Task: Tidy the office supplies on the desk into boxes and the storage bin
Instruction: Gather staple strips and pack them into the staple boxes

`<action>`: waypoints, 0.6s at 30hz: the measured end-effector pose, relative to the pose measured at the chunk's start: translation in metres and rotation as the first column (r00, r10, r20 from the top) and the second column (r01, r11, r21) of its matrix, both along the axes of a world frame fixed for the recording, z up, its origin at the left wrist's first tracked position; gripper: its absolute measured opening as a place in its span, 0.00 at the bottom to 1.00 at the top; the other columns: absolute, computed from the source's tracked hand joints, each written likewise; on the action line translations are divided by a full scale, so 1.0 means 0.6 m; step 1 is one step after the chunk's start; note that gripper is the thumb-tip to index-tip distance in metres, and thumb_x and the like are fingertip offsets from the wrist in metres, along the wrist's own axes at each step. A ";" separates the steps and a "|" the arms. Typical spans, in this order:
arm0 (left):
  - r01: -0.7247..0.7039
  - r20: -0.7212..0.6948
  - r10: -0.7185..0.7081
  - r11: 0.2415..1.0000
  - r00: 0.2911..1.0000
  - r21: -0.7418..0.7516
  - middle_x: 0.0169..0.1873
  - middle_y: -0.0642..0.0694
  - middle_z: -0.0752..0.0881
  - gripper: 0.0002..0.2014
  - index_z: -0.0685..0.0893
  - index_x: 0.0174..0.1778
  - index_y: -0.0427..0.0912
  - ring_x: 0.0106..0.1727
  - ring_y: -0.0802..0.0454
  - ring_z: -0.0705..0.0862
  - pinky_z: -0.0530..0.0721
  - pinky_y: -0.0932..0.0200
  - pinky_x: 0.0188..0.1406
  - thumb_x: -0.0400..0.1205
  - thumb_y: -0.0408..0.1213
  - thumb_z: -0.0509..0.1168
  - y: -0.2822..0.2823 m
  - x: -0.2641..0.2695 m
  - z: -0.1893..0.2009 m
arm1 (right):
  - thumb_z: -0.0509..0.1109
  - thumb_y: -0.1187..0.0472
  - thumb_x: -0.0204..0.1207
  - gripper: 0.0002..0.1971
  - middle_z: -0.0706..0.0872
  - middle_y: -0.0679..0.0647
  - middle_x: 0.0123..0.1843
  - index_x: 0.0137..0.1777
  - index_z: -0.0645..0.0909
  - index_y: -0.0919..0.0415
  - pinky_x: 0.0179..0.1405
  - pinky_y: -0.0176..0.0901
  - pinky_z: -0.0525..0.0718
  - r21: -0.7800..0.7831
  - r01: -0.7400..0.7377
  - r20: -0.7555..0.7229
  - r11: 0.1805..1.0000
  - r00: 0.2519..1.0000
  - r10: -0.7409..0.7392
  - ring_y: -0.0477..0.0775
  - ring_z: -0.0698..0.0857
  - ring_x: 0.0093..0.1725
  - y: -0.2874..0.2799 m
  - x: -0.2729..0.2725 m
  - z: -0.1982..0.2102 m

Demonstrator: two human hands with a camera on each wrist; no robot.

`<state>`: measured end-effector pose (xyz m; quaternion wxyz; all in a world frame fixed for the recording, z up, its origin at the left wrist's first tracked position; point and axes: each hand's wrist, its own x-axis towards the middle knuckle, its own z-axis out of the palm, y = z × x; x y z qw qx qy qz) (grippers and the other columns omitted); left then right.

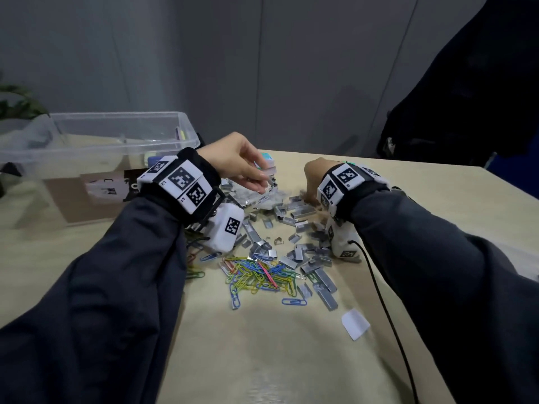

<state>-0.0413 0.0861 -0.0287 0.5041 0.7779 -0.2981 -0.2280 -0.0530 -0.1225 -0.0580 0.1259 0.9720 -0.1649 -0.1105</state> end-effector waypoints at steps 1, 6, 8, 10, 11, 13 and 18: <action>-0.015 -0.005 0.015 1.000 1.000 0.001 0.39 0.29 0.88 0.09 0.83 0.52 0.23 0.33 0.47 0.91 0.87 0.66 0.31 0.77 0.21 0.69 0.003 0.001 0.000 | 0.79 0.60 0.64 0.09 0.83 0.57 0.34 0.35 0.81 0.62 0.48 0.59 0.89 -0.003 -0.019 0.002 1.000 1.000 0.019 0.63 0.86 0.37 -0.003 0.007 -0.006; -0.101 -0.032 0.102 0.994 0.994 0.037 0.33 0.35 0.90 0.10 0.87 0.47 0.23 0.31 0.50 0.90 0.85 0.70 0.27 0.73 0.26 0.74 0.017 0.006 0.001 | 0.84 0.55 0.63 0.13 0.90 0.54 0.34 0.31 0.84 0.62 0.51 0.54 0.90 0.232 -0.026 0.052 0.972 0.999 0.014 0.57 0.92 0.43 0.019 -0.031 0.019; -0.123 -0.057 0.125 0.991 0.990 0.048 0.35 0.34 0.90 0.12 0.88 0.46 0.24 0.29 0.53 0.89 0.83 0.71 0.26 0.71 0.28 0.76 0.018 0.008 -0.001 | 0.81 0.57 0.67 0.10 0.92 0.56 0.37 0.35 0.89 0.65 0.53 0.53 0.90 0.367 -0.017 0.106 0.930 0.994 -0.024 0.56 0.93 0.45 0.018 -0.049 0.030; -0.148 -0.085 0.151 0.988 0.985 0.035 0.35 0.35 0.90 0.11 0.89 0.46 0.25 0.26 0.55 0.88 0.82 0.72 0.24 0.72 0.28 0.76 0.014 0.007 -0.004 | 0.79 0.59 0.71 0.08 0.93 0.54 0.36 0.38 0.91 0.65 0.48 0.47 0.91 0.500 -0.055 0.197 0.864 0.979 -0.052 0.51 0.92 0.43 0.009 -0.061 0.038; -0.166 -0.107 0.167 0.986 0.980 0.016 0.36 0.34 0.90 0.09 0.88 0.46 0.25 0.27 0.54 0.88 0.83 0.72 0.24 0.73 0.27 0.75 0.011 0.006 -0.005 | 0.78 0.60 0.72 0.08 0.92 0.53 0.35 0.38 0.91 0.66 0.42 0.42 0.91 0.574 -0.089 0.253 0.814 0.965 -0.074 0.49 0.92 0.41 0.004 -0.070 0.041; -0.189 -0.173 0.181 0.981 0.968 -0.031 0.38 0.31 0.90 0.08 0.87 0.48 0.22 0.31 0.49 0.91 0.85 0.70 0.27 0.76 0.24 0.71 0.007 0.005 -0.005 | 0.77 0.64 0.73 0.06 0.92 0.56 0.38 0.40 0.90 0.68 0.35 0.36 0.87 0.706 -0.183 0.372 0.684 0.918 -0.138 0.47 0.90 0.39 -0.008 -0.086 0.042; -0.177 -0.308 0.124 0.972 0.943 -0.152 0.48 0.28 0.89 0.09 0.84 0.52 0.21 0.44 0.40 0.92 0.90 0.62 0.40 0.78 0.20 0.67 0.002 -0.002 -0.003 | 0.77 0.70 0.75 0.06 0.91 0.64 0.48 0.51 0.87 0.68 0.44 0.35 0.88 0.808 -0.525 0.587 0.267 0.755 -0.294 0.51 0.92 0.45 -0.010 -0.122 0.033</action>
